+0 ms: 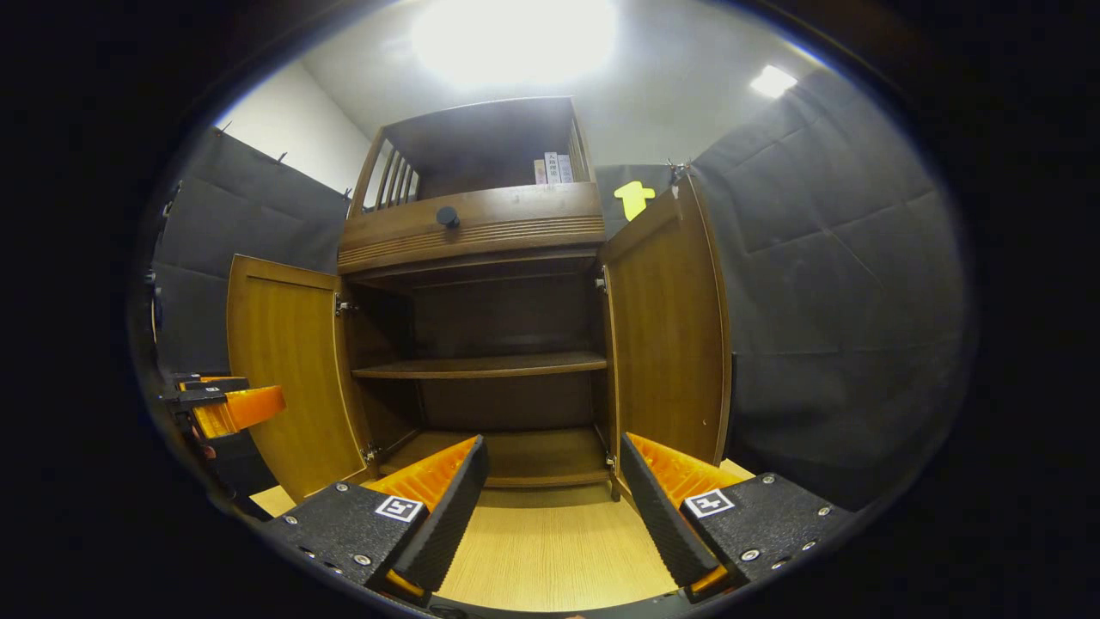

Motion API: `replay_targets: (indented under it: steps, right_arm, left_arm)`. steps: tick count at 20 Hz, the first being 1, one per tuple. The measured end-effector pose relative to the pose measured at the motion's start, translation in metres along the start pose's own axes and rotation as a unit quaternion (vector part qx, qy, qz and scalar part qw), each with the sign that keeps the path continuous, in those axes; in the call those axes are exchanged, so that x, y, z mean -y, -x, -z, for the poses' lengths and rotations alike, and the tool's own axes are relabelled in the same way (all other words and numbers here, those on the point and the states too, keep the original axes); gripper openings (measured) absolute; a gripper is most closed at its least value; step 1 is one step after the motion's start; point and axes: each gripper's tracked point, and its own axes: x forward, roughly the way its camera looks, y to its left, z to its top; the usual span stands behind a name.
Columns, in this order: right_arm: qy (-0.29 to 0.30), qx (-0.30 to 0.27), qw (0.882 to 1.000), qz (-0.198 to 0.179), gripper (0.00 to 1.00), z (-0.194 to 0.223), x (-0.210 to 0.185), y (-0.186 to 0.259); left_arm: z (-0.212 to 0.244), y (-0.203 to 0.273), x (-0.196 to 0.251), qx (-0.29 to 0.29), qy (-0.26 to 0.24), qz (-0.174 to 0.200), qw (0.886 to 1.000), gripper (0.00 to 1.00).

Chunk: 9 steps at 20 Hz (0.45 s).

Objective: Open the right door of the double-door shoe cabinet with the right hand, and open the left door with the left hand.

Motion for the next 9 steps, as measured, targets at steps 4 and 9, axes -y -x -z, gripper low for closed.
replay_targets:
  steps: [4, 9]
  right_arm:
    - [0.003, 0.001, 1.000, -0.001, 0.94, -0.0004, -0.0007, 0.0002]
    - [0.004, 0.000, 1.000, -0.001, 0.94, 0.0001, -0.0016, 0.0006]
  left_arm:
    - [0.0013, 0.0000, -0.0056, -0.005, -0.001, -0.004, 1.000, 1.00]
    - [0.0035, -0.0004, -0.0109, -0.008, -0.003, -0.010, 1.000, 0.99]
